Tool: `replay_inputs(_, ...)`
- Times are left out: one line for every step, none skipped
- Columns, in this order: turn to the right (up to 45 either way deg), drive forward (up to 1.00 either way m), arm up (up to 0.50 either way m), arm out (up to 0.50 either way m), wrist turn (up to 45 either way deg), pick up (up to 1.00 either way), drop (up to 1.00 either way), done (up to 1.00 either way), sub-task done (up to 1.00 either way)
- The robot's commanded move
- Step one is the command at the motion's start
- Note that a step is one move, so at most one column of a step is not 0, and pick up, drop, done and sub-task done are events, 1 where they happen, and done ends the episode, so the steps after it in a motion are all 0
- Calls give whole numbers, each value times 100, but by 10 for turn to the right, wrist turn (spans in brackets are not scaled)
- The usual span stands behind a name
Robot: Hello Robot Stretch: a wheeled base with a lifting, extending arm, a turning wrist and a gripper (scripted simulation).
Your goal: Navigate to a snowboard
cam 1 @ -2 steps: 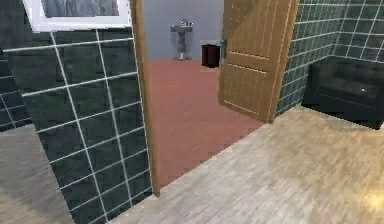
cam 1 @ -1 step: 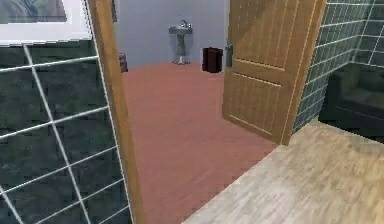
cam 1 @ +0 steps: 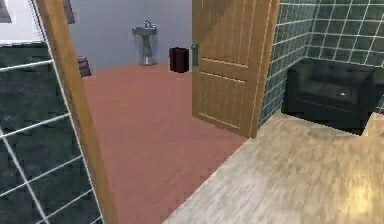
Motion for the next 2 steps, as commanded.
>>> replay_inputs(0,55,0,0,0,0,0,0,0)
replay_inputs(90,0,0,0,0,0,0,0,0)
